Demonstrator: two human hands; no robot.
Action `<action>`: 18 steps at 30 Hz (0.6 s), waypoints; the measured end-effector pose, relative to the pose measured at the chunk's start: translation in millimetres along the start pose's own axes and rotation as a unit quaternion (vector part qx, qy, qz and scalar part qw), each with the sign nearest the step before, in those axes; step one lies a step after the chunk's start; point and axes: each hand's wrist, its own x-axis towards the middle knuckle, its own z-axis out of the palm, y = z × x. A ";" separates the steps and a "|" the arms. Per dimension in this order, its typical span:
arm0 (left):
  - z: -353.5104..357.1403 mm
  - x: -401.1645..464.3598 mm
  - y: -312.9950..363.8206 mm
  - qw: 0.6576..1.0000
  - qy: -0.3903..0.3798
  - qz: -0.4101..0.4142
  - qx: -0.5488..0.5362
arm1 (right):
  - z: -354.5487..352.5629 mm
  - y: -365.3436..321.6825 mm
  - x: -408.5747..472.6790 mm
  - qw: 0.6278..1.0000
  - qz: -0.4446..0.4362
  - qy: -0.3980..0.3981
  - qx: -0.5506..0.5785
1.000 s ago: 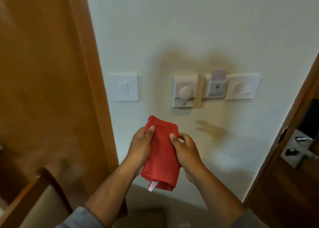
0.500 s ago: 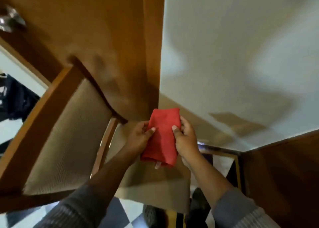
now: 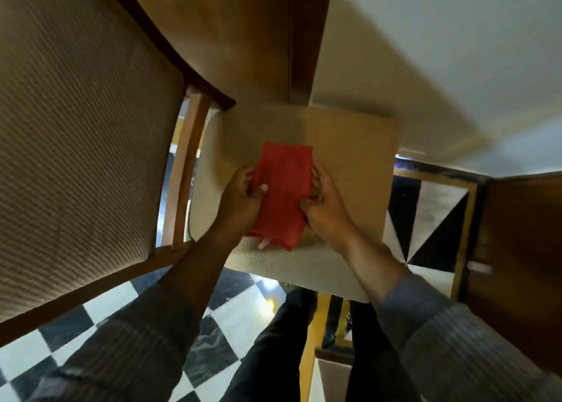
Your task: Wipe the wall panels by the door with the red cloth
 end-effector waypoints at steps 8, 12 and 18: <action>34.8 38.0 -56.1 0.996 -0.036 -0.044 0.071 | 12.6 39.4 27.3 0.966 -0.076 0.034 -0.245; 31.9 33.7 -53.7 0.986 -0.038 -0.002 0.163 | 4.9 42.8 22.6 0.953 -0.059 0.077 -0.288; 2.2 5.1 -29.1 0.948 -0.038 0.031 0.315 | -48.0 5.9 -9.6 0.941 -0.038 0.068 -0.328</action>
